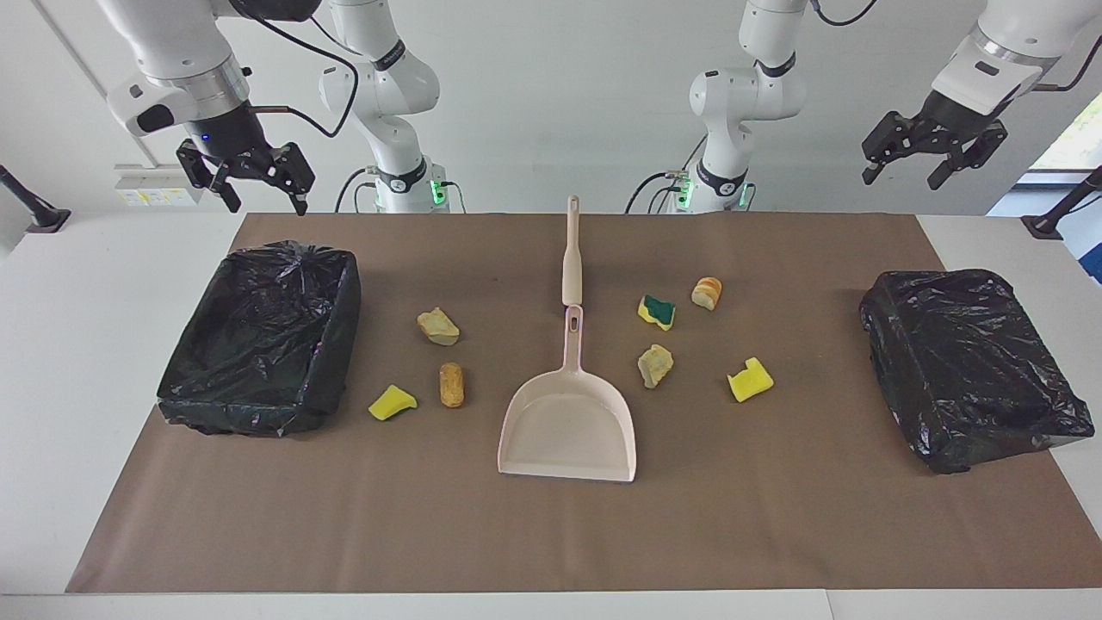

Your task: Sweep and dump trash in bin

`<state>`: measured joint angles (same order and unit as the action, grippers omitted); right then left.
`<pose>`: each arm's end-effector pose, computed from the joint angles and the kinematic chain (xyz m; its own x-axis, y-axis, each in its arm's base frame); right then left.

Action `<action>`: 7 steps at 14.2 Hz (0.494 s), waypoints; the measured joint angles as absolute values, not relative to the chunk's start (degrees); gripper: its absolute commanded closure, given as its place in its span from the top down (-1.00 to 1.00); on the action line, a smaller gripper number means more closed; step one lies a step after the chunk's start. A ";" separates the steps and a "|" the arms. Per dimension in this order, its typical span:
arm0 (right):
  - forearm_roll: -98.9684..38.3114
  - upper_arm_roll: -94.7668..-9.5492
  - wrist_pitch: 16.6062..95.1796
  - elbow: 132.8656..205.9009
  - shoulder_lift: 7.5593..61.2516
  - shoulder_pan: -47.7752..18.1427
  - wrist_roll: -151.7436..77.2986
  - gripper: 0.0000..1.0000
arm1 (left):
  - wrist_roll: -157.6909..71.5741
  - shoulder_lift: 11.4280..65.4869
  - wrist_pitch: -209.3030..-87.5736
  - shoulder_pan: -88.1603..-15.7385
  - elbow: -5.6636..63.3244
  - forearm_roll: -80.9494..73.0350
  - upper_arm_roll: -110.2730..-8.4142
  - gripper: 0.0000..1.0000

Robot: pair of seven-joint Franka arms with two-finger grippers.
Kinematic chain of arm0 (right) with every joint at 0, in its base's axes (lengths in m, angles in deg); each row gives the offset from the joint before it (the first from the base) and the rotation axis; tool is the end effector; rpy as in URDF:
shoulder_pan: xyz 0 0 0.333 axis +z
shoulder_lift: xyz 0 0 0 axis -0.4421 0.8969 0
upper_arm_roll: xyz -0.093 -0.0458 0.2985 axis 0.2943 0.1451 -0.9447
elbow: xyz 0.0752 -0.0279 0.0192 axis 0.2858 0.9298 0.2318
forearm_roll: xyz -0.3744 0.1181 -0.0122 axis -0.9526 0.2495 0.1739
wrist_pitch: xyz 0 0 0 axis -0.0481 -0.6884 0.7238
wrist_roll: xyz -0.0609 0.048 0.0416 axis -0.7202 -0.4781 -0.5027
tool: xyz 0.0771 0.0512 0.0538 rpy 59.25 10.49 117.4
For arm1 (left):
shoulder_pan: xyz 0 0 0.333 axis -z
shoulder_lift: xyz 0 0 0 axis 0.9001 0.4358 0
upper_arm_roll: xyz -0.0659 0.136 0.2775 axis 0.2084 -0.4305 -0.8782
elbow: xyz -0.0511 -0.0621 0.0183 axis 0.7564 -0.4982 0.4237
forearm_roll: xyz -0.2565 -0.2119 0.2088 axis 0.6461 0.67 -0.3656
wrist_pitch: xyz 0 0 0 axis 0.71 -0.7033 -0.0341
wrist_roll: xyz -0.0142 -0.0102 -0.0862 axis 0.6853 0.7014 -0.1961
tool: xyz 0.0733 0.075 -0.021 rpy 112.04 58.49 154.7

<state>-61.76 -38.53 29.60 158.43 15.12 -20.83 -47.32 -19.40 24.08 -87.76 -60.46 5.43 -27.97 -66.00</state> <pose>0.5343 -0.0133 0.6432 0.9977 -0.0526 0.0426 -0.0529 -0.9986 0.0055 0.5056 -0.0016 0.6816 0.9870 -0.1492 -0.0601 -0.1473 -0.9885 0.0348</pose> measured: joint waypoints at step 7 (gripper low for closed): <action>-61.74 -41.03 36.66 152.99 26.49 -17.22 -53.80 1.00 | -36.55 13.72 -94.20 -45.15 24.22 -27.86 -63.85 1.00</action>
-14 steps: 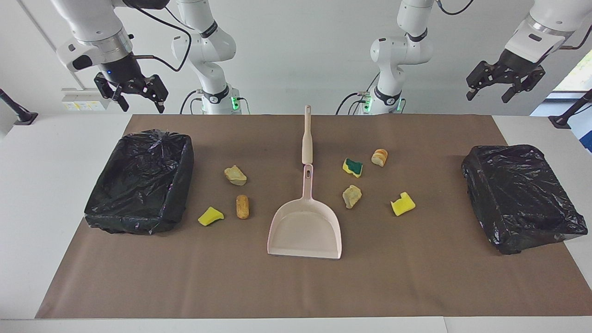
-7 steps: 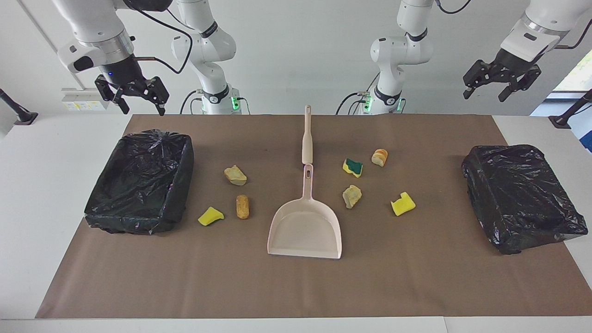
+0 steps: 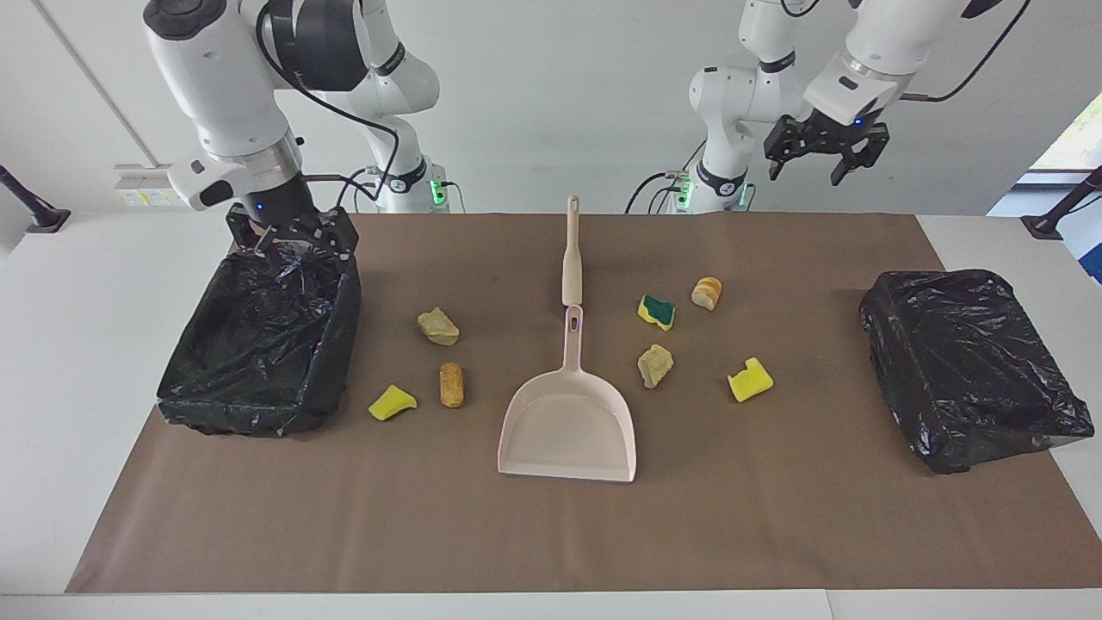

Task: Sweep and dump trash in bin
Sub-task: 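Grasp the pink dustpan handle with the right gripper while the left gripper approaches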

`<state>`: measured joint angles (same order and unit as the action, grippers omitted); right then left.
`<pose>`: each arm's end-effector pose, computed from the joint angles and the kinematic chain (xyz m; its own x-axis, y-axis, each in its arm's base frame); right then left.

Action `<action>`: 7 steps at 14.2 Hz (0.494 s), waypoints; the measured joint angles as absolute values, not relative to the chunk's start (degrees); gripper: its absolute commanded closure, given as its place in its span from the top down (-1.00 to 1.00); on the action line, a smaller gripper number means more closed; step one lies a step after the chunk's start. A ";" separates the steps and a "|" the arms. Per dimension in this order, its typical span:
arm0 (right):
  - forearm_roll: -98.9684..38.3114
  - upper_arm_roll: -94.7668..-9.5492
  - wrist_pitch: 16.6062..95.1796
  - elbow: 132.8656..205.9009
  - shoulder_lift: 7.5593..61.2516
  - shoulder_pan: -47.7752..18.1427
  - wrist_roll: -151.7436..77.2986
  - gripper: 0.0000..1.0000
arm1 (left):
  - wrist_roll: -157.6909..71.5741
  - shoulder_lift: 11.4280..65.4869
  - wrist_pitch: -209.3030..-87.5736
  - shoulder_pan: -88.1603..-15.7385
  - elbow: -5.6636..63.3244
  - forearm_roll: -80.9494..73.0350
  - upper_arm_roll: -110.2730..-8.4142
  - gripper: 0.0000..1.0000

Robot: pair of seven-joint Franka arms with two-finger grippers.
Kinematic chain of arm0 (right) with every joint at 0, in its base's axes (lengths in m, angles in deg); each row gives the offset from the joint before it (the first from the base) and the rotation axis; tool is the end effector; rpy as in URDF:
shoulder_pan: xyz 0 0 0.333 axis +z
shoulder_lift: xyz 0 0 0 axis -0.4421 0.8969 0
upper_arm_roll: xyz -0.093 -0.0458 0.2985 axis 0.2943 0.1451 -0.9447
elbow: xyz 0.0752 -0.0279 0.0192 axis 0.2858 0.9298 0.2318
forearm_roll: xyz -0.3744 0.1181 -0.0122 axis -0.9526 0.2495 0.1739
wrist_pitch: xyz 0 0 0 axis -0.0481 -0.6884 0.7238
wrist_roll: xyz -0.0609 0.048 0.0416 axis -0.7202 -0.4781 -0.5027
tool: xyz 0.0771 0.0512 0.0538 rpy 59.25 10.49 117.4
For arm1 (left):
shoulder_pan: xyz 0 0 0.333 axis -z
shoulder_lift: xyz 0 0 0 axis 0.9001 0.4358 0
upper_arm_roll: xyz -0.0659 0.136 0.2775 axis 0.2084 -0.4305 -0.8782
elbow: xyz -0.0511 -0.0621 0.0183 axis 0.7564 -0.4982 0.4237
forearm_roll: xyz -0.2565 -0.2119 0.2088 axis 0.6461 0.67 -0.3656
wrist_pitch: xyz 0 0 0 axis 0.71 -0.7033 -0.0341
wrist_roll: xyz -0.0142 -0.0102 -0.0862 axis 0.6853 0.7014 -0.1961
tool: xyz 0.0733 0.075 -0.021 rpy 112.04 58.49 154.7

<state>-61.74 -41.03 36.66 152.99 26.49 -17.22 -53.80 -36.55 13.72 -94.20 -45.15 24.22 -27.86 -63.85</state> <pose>0.6034 0.0550 0.5874 0.9963 -0.0563 0.0655 -0.0573 -0.9983 0.0137 0.4377 -0.1394 0.6287 0.9831 -0.1519 -0.1024 -0.1513 -0.9884 0.0139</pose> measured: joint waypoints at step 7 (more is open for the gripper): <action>-61.63 -46.57 39.71 135.96 46.62 -12.21 -70.21 1.00 | -61.06 8.92 -114.04 -22.69 46.35 -27.83 -63.45 1.00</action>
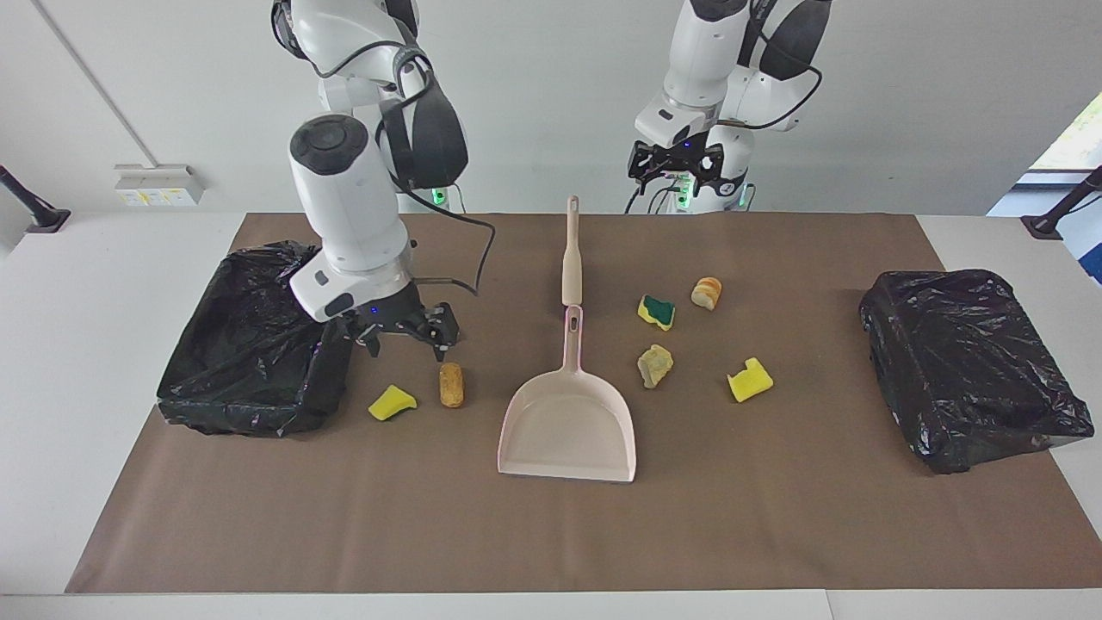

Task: Sweep and dump trash in bin
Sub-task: 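Grasp the pink dustpan handle with the right gripper while the left gripper approaches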

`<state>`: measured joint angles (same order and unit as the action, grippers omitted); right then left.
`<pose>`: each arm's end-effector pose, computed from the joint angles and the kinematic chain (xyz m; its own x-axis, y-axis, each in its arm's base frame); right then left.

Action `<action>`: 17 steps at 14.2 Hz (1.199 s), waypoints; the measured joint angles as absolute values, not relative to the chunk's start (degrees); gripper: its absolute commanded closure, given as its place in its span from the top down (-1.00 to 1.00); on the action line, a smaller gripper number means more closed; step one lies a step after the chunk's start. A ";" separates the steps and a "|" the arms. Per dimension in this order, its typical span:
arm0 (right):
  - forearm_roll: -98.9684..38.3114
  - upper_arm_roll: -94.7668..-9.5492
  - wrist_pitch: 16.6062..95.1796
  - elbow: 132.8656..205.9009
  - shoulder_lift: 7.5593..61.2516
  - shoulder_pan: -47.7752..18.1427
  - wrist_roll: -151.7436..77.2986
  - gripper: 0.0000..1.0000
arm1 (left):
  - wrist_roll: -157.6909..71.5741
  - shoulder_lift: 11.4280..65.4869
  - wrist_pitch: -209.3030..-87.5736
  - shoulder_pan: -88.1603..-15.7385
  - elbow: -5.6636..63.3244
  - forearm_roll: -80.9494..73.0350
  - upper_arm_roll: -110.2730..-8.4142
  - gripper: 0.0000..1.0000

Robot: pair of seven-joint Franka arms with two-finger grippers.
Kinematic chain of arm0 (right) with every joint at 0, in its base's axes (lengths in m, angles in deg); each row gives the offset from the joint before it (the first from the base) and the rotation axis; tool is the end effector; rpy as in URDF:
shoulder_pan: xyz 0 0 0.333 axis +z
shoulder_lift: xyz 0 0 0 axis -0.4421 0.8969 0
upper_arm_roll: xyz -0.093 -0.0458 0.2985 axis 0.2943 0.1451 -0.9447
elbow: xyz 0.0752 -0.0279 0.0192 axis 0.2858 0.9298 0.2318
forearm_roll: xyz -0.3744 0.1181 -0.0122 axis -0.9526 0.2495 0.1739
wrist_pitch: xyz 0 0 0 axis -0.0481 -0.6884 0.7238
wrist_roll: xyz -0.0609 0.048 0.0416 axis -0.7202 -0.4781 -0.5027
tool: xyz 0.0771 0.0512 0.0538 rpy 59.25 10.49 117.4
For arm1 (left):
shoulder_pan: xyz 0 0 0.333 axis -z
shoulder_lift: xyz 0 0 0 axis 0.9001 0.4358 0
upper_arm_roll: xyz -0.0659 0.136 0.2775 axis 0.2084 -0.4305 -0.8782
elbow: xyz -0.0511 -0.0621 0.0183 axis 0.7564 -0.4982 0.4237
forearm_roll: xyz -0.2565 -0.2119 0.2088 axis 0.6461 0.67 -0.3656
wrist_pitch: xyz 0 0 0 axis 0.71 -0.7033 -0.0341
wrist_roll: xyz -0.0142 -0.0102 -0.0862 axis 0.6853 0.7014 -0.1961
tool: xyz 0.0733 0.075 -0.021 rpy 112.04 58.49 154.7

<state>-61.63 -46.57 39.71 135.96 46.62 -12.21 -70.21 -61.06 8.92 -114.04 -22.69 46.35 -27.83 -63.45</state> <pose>0.6803 0.1847 0.5055 0.9851 -0.1629 0.0559 -0.1616 -0.9865 -0.0265 0.3378 -0.2891 0.5128 0.9913 -0.1157 -0.0622 -0.1163 -0.9932 -0.0065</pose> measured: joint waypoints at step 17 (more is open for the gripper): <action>-59.62 -50.42 41.17 138.70 54.57 1.39 -84.03 1.00 | -78.63 23.70 -140.64 -2.08 57.57 -27.84 -63.65 0.26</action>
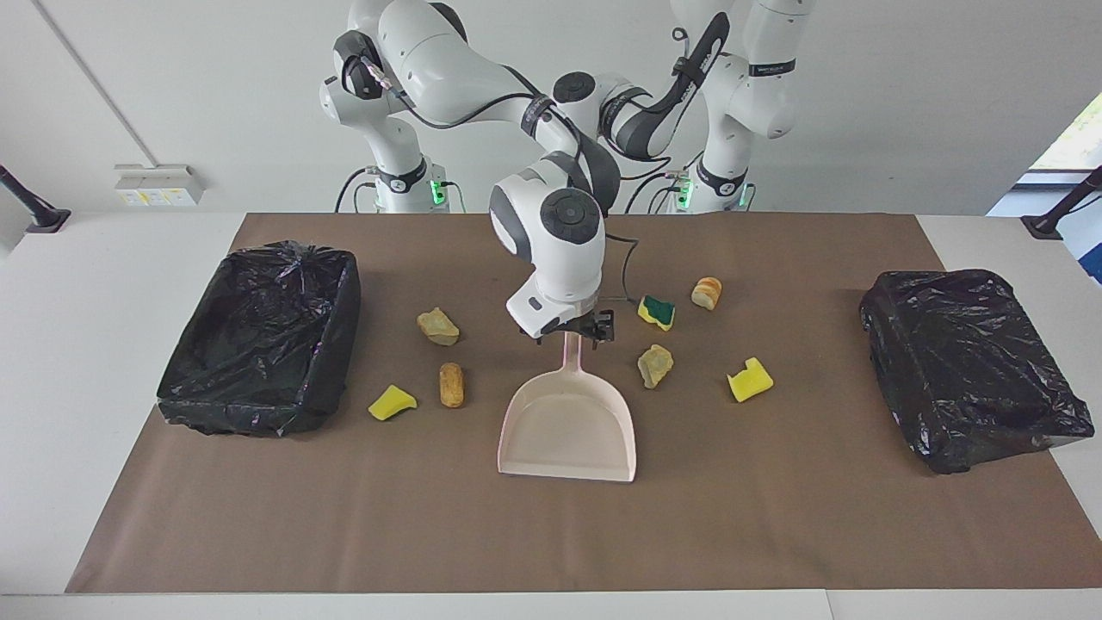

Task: Sweep and dump trash in bin
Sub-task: 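Grasp the pink dustpan handle with the right gripper while the left gripper approaches, then lift the dustpan with the right gripper while the left gripper takes the brush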

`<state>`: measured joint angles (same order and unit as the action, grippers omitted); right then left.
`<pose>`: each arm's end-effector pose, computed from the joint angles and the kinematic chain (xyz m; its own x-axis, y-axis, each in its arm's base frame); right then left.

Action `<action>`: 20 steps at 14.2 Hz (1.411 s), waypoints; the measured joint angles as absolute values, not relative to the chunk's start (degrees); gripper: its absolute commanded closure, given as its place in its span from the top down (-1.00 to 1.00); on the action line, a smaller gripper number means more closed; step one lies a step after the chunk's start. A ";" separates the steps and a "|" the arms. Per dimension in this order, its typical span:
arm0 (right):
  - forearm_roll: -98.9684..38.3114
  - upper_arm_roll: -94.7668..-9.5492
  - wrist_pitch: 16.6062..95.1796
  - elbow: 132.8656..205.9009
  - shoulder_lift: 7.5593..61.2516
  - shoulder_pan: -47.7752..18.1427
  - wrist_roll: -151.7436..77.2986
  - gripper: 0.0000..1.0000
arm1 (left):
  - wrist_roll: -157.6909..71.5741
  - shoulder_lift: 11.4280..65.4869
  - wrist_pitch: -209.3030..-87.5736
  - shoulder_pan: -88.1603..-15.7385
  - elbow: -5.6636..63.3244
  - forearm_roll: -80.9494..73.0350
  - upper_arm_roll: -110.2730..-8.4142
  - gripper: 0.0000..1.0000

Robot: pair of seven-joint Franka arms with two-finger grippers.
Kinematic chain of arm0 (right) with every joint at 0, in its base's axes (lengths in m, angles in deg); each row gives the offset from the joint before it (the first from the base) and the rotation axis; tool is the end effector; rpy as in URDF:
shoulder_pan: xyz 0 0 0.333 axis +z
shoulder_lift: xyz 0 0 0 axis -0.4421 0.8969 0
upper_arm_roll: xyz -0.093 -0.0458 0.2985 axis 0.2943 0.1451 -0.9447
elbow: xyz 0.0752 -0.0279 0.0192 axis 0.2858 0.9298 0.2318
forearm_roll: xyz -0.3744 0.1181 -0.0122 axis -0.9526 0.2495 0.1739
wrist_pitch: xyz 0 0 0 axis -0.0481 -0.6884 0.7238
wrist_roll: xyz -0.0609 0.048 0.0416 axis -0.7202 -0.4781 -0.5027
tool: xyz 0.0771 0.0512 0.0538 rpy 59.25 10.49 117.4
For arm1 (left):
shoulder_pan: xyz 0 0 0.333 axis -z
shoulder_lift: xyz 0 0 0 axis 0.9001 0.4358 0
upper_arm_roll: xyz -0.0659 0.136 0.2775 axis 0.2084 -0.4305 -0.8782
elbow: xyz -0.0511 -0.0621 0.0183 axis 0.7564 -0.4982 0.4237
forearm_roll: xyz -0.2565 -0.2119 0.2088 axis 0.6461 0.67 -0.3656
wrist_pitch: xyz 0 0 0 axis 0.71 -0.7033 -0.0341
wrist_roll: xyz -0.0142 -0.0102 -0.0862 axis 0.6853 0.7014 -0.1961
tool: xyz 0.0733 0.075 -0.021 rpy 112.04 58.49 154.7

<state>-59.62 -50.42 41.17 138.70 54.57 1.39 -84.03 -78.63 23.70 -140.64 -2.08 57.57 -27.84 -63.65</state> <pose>0.6087 0.3804 0.3874 0.9853 -0.1179 -0.1238 -0.1187 -0.9929 0.0012 0.2314 -0.4152 0.3421 0.9871 -0.1542 -0.0432 -0.1553 -0.9876 -0.0231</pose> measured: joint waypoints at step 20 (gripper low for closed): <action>-53.03 -50.40 45.68 145.29 53.43 1.17 -78.64 -1.00 | -70.88 15.65 -121.04 -26.07 53.85 -38.62 -66.20 -1.00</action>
